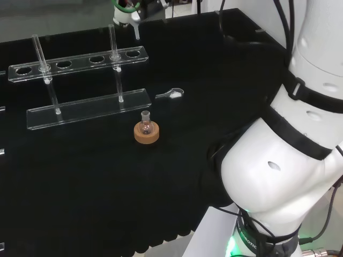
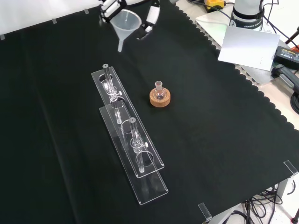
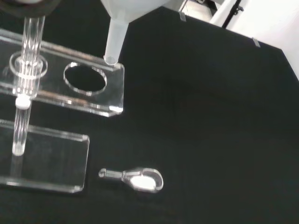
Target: Place the funnel on the round-bottom flask.
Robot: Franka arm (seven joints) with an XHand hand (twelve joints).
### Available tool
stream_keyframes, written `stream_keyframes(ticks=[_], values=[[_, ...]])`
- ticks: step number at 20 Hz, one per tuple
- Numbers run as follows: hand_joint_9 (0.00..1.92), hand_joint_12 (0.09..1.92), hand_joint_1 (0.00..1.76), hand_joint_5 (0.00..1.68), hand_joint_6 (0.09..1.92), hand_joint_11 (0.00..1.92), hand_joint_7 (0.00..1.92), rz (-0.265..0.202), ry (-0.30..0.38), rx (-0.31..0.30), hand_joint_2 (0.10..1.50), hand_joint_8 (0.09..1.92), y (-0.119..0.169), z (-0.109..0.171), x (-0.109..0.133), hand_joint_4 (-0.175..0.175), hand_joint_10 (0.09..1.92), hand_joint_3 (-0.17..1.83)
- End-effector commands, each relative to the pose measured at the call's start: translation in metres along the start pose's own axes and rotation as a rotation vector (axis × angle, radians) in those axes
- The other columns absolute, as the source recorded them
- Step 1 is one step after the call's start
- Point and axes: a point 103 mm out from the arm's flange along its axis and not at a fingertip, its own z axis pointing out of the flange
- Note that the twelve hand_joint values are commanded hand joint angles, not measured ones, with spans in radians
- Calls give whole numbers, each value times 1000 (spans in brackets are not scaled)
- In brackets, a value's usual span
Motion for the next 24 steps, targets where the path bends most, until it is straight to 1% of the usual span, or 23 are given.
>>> stream_keyframes(ticks=[1, 7, 11, 15, 16, 17, 18, 20, 22, 24], values=[[1038, 1290, 750, 635, 572, 515, 660, 17, 3, 40, 865, 743, -52, 23, 14, -26, 576, 484], [1037, 1291, 750, 640, 580, 512, 659, 14, 35, 76, 866, 745, -72, 54, 15, -27, 577, 488], [1037, 1292, 750, 641, 584, 510, 658, 17, 36, 95, 867, 746, -83, 74, 16, -27, 578, 490], [1035, 1293, 748, 643, 588, 509, 657, 16, 27, 104, 868, 747, -90, 86, 21, -27, 579, 492], [1035, 1293, 748, 644, 589, 509, 657, 0, -131, -1, 869, 747, -99, 80, 42, -27, 579, 493], [1034, 1293, 747, 645, 590, 509, 656, 14, -138, 23, 869, 747, -100, 81, 49, -27, 580, 494], [1034, 1294, 747, 646, 590, 508, 655, 26, -123, 43, 869, 747, -101, 85, 52, -27, 580, 494], [1033, 1294, 746, 649, 593, 508, 654, 5, -70, 73, 869, 747, -100, 96, 53, -27, 581, 495], [1032, 1294, 747, 651, 594, 508, 653, -14, -37, 100, 868, 748, -96, 105, 56, -28, 581, 495], [1031, 1295, 747, 651, 595, 509, 650, -28, -10, 110, 867, 748, -91, 112, 59, -29, 582, 496]])
